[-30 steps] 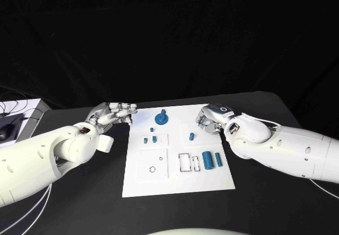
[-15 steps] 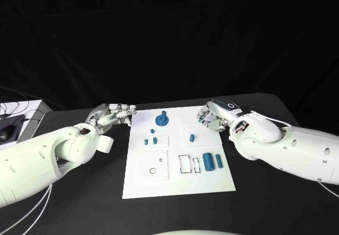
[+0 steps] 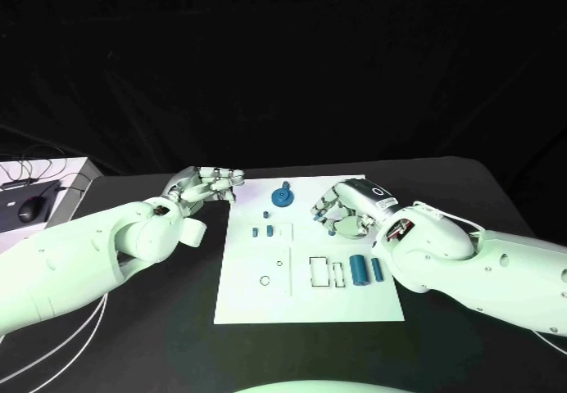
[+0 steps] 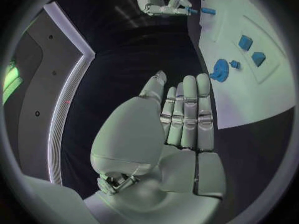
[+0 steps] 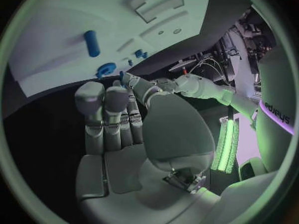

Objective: Assemble the parts on the task board

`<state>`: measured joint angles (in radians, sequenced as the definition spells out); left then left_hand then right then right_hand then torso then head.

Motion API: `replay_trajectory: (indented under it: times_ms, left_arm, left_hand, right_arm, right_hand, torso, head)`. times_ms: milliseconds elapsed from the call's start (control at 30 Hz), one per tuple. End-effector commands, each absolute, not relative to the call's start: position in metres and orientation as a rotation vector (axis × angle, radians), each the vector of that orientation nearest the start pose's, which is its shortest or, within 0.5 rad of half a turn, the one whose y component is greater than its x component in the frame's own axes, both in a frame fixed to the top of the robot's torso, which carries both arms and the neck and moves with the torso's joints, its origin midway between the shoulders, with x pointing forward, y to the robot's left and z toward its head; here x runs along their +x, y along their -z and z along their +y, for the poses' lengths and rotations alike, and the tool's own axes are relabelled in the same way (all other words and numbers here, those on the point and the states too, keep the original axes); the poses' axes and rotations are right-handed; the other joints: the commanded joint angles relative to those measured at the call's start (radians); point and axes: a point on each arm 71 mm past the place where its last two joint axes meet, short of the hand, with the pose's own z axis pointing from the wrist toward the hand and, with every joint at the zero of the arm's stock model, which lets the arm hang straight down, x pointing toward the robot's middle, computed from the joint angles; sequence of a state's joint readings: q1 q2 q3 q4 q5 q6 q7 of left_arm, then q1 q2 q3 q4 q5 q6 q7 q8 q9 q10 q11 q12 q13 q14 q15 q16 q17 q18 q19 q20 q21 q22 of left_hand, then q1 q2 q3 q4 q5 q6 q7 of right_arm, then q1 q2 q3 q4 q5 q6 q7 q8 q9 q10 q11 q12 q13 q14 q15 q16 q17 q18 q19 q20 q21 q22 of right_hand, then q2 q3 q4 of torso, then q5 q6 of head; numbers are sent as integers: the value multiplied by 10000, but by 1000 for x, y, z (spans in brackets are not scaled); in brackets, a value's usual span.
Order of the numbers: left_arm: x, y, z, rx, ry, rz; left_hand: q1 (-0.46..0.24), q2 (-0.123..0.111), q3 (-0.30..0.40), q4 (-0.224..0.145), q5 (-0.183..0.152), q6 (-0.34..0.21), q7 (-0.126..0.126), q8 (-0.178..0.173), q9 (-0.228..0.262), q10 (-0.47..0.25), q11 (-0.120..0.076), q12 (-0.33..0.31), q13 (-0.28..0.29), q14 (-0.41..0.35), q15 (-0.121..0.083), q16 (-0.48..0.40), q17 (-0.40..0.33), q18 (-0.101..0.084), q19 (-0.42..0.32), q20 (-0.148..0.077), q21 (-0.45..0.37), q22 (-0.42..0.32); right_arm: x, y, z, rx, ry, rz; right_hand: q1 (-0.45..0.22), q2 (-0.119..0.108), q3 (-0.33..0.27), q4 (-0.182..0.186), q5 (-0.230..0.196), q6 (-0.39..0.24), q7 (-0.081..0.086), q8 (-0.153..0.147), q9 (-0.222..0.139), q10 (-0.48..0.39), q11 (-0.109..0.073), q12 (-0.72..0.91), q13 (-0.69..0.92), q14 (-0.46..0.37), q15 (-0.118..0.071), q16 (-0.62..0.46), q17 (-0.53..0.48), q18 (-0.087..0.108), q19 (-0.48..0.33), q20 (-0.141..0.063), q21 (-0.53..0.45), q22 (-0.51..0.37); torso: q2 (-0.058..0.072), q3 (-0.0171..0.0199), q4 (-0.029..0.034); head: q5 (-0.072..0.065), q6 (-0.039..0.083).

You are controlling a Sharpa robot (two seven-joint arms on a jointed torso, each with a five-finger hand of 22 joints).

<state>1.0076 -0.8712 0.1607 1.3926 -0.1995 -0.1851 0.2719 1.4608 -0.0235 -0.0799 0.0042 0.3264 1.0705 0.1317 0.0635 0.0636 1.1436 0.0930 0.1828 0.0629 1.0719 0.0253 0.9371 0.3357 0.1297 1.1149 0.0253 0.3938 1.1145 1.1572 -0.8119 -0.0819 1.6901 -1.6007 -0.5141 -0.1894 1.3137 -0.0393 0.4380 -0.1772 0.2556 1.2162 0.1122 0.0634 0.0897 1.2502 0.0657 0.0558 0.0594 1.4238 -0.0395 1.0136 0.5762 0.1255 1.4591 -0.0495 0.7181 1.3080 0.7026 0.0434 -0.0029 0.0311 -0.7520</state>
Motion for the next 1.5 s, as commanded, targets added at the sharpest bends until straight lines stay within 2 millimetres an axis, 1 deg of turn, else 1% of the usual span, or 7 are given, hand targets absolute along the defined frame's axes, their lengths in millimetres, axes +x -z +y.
replay_trajectory:
  times_ms: [33,200,367,667,933,1133,1500]
  left_arm:
    - [498,214,259,-11158,14531,14732]
    - [499,214,255,-11194,14537,14635]
    - [499,214,252,-11215,14561,14592]
    - [498,213,249,-11220,14609,14614]
    - [498,213,249,-11230,14608,14648]
    - [498,213,249,-11234,14619,14677]
    - [497,213,249,-11230,14640,14723]
  left_hand:
    - [1,4,-82,-2,-26,-45,5,47,11,-90,3,-64,3,-49,30,-52,9,-13,-50,49,-42,17]
    - [1,8,-87,-1,-23,-42,4,45,10,-94,5,-68,4,-71,35,-57,20,-7,-63,63,-55,25]
    - [5,10,-88,-1,-21,-34,1,48,11,-97,6,-69,4,-91,39,-70,23,-3,-76,73,-69,27]
    - [4,11,-91,2,-21,-31,1,46,10,-100,8,-71,4,-99,41,-76,26,-1,-83,79,-79,28]
    - [4,11,-91,2,-21,-31,1,46,10,-100,8,-71,4,-99,41,-76,26,-1,-83,79,-79,28]
    - [9,12,-99,8,-21,-18,1,49,11,-111,12,-74,3,-103,46,-91,37,9,-84,91,-104,41]
    - [14,14,-96,6,-18,-17,-2,49,11,-120,15,-78,3,-103,47,-92,39,10,-84,92,-107,43]
  right_arm:
    - [426,195,-127,-2649,-8095,15068]
    - [415,210,-106,-3255,-8359,15165]
    - [409,223,-92,-3625,-8383,15252]
    - [407,238,-80,-3936,-8175,15413]
    - [406,245,-74,-4240,-8063,15688]
    - [404,248,-71,-4428,-8103,15880]
    - [404,252,-67,-4529,-8072,15996]
  right_hand:
    - [22,164,14,-34,61,29,40,23,6,177,-102,31,17,-19,0,26,-6,148,561,-21,-62,889]
    - [22,164,14,-34,61,29,40,23,6,177,-102,31,17,-19,0,26,-6,148,561,-21,-62,889]
    - [22,158,19,-29,65,34,39,25,6,175,-102,31,17,-22,0,27,-7,145,563,-25,-90,882]
    - [28,152,40,-39,65,40,39,25,4,177,-101,31,16,-19,-2,28,-13,143,570,-30,-114,880]
    - [28,152,40,-39,65,40,39,25,4,177,-101,31,16,-19,-2,28,-13,143,570,-30,-114,880]
    - [28,152,40,-39,65,40,39,25,4,177,-101,31,16,-19,-2,28,-13,143,570,-30,-114,880]
    - [11,149,62,-52,71,39,38,23,0,176,-101,31,16,-19,-2,30,-23,142,574,-33,-149,877]
  torso:
    - [-8,-18,-1]
    - [-6,-22,2]
    - [5,-24,16]
    - [10,-26,14]
    - [1,-20,12]
    - [2,-22,1]
    - [7,-24,22]
  head:
    - [261,-72]
    - [462,-156]
    - [569,-225]
    - [889,-501]
    - [986,-597]
    - [1005,-627]
    - [1053,-704]
